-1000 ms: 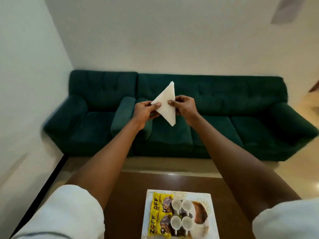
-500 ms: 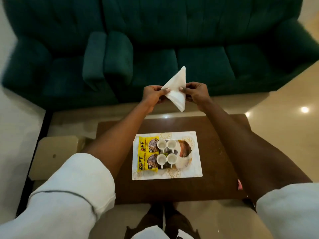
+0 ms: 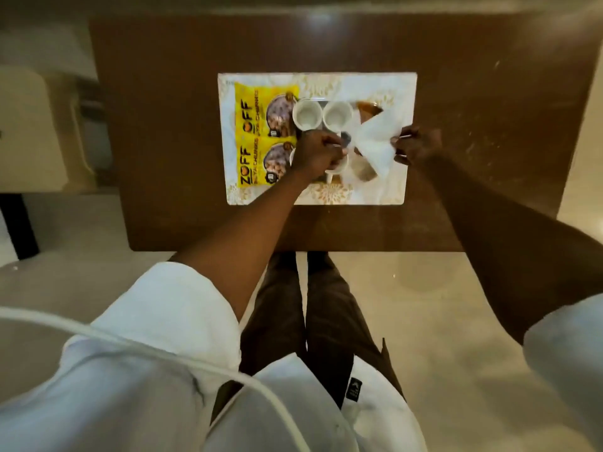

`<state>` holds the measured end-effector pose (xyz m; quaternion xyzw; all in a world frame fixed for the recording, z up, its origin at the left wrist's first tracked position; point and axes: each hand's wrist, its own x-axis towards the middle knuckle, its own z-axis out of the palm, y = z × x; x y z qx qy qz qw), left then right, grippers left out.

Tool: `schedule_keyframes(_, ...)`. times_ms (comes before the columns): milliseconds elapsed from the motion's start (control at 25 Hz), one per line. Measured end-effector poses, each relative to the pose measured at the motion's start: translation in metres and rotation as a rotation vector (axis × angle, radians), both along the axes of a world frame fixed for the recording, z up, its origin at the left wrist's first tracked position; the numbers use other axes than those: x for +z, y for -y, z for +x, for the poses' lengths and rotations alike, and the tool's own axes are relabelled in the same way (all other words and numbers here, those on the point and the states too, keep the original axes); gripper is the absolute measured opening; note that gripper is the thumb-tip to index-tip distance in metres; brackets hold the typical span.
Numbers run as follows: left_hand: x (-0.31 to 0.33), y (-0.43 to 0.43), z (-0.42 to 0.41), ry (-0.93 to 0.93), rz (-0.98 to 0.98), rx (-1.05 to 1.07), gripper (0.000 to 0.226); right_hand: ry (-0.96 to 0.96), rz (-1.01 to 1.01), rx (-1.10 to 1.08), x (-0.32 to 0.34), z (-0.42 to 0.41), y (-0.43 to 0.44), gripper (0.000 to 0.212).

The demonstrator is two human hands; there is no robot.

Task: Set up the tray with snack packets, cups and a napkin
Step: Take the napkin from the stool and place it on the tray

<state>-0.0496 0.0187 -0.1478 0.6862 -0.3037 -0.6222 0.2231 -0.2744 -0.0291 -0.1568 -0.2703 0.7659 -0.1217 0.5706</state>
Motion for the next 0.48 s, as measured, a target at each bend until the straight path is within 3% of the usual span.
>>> schedule_keyframes(80, -0.026, -0.025, -0.006, 0.045, -0.005, -0.048, 0.015, -0.055, 0.009, 0.052, -0.036, 0.003, -0.022, 0.011)
schedule_keyframes(200, -0.050, -0.051, -0.018, 0.164, -0.024, -0.088, 0.021, -0.126, -0.028, 0.104, -0.069, 0.016, -0.050, 0.021)
schedule_keyframes(480, -0.039, -0.057, -0.021, 0.221, -0.024, -0.116, 0.026, -0.292, -0.067, 0.121, -0.066, 0.042, -0.059, 0.027)
